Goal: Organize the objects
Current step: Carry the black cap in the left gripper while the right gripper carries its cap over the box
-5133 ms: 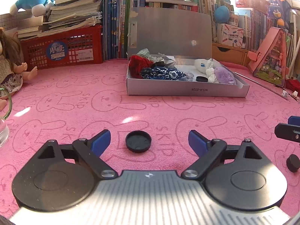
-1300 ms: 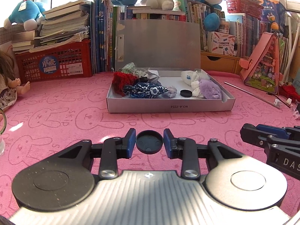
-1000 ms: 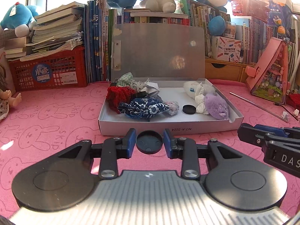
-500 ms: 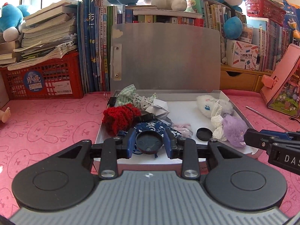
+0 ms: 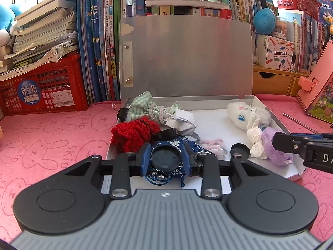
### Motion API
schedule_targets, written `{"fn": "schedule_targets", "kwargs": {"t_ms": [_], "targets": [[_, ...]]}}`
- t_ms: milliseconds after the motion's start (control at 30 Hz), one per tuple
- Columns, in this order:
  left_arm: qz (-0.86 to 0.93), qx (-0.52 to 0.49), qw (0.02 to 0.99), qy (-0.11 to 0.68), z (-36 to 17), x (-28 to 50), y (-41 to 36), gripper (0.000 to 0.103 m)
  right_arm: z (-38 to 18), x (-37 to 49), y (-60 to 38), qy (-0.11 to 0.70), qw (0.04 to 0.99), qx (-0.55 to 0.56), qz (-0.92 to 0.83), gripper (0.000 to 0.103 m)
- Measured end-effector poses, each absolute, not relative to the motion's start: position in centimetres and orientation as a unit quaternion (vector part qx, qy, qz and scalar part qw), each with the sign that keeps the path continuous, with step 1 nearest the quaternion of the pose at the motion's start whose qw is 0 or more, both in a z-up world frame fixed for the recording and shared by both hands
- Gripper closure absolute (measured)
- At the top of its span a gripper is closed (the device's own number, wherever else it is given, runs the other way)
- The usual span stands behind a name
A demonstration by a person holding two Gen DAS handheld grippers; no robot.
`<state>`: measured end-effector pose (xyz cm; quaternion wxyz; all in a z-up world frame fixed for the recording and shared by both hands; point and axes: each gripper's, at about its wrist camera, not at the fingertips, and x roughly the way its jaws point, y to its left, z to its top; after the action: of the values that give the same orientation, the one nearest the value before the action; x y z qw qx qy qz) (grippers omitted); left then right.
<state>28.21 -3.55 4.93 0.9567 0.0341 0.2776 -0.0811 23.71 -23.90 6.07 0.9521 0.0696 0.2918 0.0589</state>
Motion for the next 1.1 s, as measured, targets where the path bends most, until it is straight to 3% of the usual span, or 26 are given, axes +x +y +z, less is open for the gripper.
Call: {"fn": "schedule_targets", "kwargs": {"t_ms": [867,1100], "targets": [[-0.082,0.048,0.956,0.278,2.8,28.8,-3.9,0.065,2.5,24.9,-22.3,0.332,0.939,0.062,0.07,0.066],[-0.086,0.051,0.956,0.275,2.8,28.7,-4.1,0.06,2.3,24.8,-22.3,0.331,0.939,0.061,0.069,0.063]]}}
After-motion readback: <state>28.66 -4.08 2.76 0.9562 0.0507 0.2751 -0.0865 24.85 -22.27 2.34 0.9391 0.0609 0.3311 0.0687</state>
